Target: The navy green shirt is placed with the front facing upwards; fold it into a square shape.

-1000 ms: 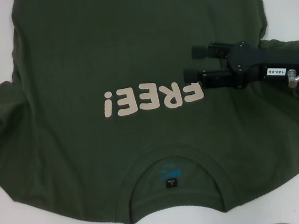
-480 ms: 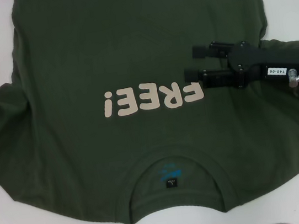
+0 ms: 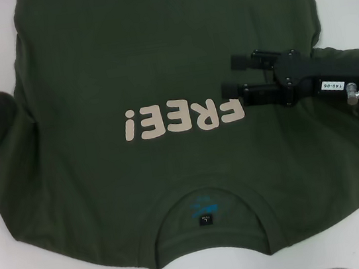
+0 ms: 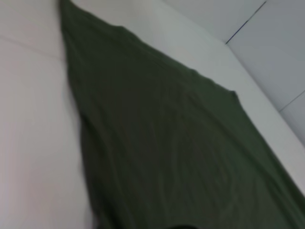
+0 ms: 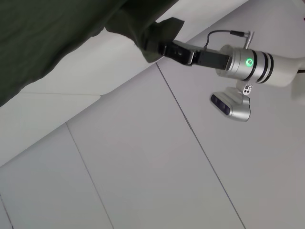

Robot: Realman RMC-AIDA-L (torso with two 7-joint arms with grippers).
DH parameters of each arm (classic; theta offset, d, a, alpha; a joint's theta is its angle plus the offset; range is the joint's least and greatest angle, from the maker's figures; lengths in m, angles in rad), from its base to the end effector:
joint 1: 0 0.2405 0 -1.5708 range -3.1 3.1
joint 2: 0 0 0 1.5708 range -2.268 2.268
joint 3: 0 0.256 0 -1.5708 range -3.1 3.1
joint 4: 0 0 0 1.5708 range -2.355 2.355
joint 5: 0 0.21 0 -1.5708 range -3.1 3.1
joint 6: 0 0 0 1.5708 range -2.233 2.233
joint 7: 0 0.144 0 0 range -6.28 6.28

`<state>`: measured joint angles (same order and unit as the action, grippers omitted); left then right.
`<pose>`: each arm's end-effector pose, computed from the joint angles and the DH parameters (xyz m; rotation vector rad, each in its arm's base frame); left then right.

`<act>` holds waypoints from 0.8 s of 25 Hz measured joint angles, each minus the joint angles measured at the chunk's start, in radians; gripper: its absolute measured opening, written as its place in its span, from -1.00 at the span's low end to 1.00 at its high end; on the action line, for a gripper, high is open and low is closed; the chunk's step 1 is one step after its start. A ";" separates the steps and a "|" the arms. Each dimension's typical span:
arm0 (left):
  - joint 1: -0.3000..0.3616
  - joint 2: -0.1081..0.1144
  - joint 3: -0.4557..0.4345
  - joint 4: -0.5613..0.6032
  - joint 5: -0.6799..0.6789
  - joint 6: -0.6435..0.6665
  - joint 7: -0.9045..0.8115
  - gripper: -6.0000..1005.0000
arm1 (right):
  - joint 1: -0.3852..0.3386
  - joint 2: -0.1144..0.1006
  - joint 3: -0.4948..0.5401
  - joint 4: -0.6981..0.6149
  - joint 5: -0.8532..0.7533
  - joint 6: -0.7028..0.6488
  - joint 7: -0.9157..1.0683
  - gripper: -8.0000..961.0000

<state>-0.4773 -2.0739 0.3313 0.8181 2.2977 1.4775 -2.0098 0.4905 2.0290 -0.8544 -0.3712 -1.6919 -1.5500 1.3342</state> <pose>-0.3357 0.3236 0.0605 -2.1298 -1.5054 -0.6216 0.2722 0.3040 -0.0240 -2.6446 0.8764 0.9888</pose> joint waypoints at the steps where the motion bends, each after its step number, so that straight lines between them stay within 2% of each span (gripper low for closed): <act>1: -0.003 0.000 0.000 0.000 -0.007 0.002 0.000 -0.97 | 0.000 0.000 0.000 0.000 0.000 0.000 0.000 0.90; 10: -0.029 -0.012 0.000 -0.003 -0.029 0.006 -0.010 -0.97 | -0.003 0.002 0.000 0.000 -0.002 -0.001 0.000 0.90; 20: -0.038 -0.040 0.000 -0.012 -0.031 -0.007 -0.009 -0.96 | -0.003 0.003 0.000 0.000 -0.006 -0.001 -0.001 0.90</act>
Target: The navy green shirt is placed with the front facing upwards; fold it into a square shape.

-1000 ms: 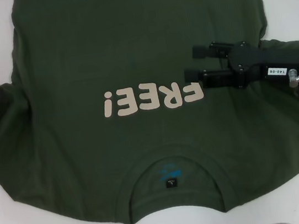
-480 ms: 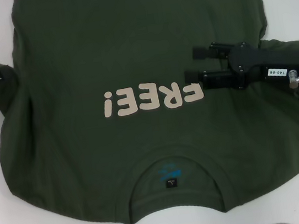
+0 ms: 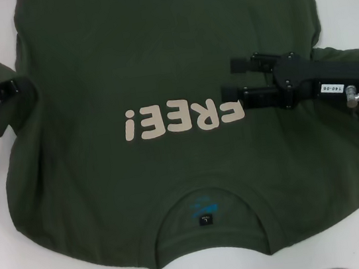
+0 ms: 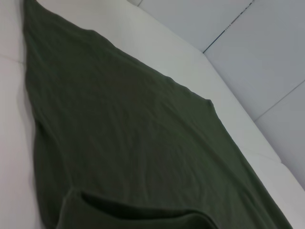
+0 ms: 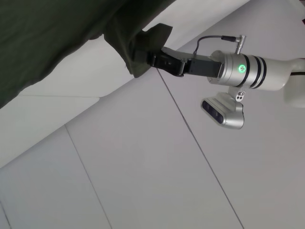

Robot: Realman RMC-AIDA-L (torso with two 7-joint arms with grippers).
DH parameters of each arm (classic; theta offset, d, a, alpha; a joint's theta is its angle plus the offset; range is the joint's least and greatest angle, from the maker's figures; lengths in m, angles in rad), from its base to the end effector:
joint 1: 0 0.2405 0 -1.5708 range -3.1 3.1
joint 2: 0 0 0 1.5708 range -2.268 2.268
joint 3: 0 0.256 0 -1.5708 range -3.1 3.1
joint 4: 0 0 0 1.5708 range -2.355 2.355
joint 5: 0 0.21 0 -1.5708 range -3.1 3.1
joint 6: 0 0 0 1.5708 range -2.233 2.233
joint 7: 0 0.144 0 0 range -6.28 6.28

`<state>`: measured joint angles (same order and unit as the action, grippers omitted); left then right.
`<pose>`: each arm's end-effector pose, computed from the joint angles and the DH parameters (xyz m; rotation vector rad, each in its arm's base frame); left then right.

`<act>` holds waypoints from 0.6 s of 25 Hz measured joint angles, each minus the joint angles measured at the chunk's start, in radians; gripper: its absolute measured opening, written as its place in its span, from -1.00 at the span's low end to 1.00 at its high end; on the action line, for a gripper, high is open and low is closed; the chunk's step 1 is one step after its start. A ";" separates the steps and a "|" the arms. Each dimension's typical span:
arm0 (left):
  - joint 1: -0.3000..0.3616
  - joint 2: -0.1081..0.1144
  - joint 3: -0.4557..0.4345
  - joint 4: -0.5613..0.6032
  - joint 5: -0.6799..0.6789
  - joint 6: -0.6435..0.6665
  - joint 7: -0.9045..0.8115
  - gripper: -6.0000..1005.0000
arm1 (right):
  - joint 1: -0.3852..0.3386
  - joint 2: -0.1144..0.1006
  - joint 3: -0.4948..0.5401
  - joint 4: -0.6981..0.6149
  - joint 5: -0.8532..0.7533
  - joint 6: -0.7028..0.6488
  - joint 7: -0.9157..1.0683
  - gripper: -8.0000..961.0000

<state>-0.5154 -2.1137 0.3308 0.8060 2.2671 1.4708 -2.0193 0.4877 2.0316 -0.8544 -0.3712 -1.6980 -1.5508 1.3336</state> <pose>-0.3146 0.3344 0.0427 -2.1565 -1.5099 -0.7095 0.2728 0.3022 -0.0256 -2.6492 0.8809 0.9854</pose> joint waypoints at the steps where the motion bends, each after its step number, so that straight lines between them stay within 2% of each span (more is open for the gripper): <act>1: 0.000 -0.002 0.000 -0.005 0.000 0.000 0.000 -0.96 | 0.000 0.000 0.000 0.000 0.000 0.000 0.000 0.90; 9: -0.024 -0.002 0.019 -0.102 0.000 -0.001 0.001 -0.95 | 0.000 -0.001 0.000 0.000 0.000 0.000 -0.003 0.90; 15: -0.049 -0.002 0.022 -0.147 0.000 -0.003 0.003 -0.78 | 0.002 0.001 -0.002 0.000 0.000 0.000 -0.004 0.90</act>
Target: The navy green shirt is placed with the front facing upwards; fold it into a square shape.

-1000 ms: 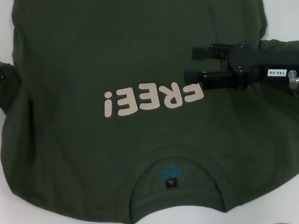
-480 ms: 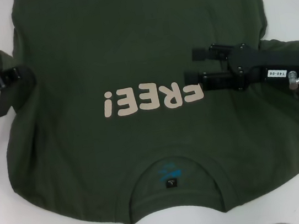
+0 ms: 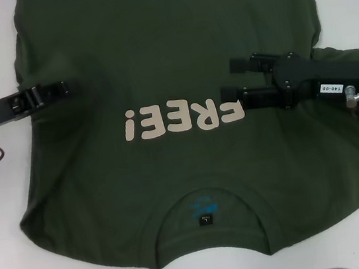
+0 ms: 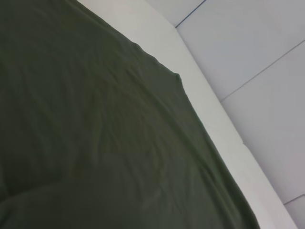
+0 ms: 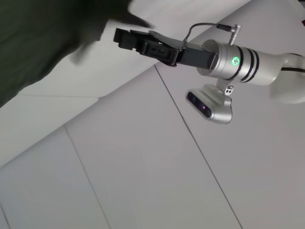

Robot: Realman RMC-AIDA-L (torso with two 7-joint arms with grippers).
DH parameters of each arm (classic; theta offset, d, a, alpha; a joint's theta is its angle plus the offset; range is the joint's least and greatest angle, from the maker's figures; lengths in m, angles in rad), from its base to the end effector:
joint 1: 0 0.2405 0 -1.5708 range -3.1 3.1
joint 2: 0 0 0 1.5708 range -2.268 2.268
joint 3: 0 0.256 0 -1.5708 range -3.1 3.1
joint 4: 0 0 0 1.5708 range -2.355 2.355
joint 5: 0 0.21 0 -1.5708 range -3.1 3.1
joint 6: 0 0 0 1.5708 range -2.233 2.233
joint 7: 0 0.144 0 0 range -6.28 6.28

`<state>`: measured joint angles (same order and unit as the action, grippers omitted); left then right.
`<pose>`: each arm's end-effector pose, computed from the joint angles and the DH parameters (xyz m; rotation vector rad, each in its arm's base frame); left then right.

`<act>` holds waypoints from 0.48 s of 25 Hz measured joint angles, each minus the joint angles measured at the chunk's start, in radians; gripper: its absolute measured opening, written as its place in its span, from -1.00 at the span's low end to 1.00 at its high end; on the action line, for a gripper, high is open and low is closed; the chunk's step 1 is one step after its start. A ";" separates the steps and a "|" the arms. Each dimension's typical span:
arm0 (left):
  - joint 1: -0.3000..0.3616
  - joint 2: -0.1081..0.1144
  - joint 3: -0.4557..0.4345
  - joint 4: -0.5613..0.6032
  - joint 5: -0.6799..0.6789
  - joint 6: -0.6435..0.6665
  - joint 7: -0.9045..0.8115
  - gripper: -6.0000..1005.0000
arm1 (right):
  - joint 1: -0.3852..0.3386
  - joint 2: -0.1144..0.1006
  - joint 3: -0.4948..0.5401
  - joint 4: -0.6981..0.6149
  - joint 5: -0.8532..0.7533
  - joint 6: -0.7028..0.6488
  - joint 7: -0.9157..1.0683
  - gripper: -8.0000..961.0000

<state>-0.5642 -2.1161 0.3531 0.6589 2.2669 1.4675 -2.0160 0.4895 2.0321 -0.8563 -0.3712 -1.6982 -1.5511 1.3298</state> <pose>-0.2969 0.3366 0.0060 -2.2476 -1.6119 -0.7625 0.2721 0.3024 -0.0260 -2.6536 0.8733 0.9844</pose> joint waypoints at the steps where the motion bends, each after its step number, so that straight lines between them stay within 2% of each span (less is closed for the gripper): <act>1: -0.004 -0.001 -0.001 -0.004 0.000 -0.003 0.000 -0.75 | 0.001 0.001 -0.001 0.000 0.000 0.000 0.000 0.90; 5: -0.010 -0.003 -0.004 -0.015 0.000 -0.025 0.000 -0.63 | -0.001 0.002 0.000 0.000 0.000 -0.001 -0.002 0.90; 12: 0.006 -0.003 -0.007 -0.008 -0.056 -0.036 0.037 -0.04 | -0.002 0.002 0.000 0.000 -0.001 -0.001 -0.002 0.90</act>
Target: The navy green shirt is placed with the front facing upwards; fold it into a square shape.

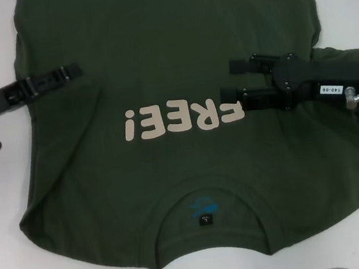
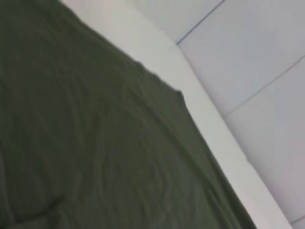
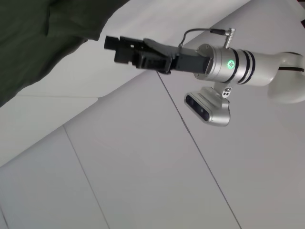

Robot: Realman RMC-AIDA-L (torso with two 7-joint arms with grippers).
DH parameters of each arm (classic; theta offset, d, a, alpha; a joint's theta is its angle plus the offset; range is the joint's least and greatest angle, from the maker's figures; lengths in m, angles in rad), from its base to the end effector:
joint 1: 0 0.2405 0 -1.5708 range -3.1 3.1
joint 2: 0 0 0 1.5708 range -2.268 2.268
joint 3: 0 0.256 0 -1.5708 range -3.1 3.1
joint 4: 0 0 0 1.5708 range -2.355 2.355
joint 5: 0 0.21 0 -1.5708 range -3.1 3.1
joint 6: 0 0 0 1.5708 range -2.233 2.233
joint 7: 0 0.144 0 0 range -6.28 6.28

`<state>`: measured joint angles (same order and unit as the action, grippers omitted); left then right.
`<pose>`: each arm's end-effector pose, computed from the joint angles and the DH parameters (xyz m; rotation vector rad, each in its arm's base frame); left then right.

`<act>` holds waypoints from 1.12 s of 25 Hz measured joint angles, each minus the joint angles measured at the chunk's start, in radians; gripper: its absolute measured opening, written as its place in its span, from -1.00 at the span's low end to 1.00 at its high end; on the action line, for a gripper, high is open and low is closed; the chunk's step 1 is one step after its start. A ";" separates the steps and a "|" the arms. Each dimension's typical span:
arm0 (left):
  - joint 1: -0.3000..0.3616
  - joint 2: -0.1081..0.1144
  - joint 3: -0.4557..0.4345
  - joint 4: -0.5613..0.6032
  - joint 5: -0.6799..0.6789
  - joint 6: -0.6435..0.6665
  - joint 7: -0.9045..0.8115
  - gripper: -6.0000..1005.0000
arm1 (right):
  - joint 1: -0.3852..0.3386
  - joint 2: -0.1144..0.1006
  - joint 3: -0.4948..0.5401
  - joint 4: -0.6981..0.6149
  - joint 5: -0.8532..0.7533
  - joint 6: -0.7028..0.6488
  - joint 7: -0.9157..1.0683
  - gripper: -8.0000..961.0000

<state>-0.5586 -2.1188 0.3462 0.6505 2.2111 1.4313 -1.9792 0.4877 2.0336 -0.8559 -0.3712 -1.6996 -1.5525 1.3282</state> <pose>-0.2978 0.3416 0.0092 -2.2005 -1.5635 -0.8190 0.2722 0.3015 -0.0266 -2.6546 0.8739 0.9855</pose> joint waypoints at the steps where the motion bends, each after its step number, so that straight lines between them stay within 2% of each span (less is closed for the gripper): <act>1: 0.003 0.001 0.000 0.001 -0.008 0.000 0.007 0.04 | 0.000 0.000 0.000 0.000 0.000 0.000 0.000 0.90; 7: 0.031 0.006 0.004 0.015 -0.025 -0.020 0.103 0.59 | 0.000 0.000 0.000 0.000 0.001 -0.008 0.006 0.90; 18: 0.095 0.003 0.040 0.027 -0.010 -0.083 0.162 0.56 | -0.001 -0.003 0.002 0.000 0.005 -0.011 0.006 0.90; 28: 0.091 0.000 0.056 0.020 0.040 -0.103 0.163 0.56 | -0.001 -0.003 0.002 0.000 0.006 -0.011 0.006 0.91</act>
<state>-0.4672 -2.1192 0.4023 0.6707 2.2507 1.3283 -1.8163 0.4862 2.0306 -0.8544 -0.3712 -1.6940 -1.5630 1.3344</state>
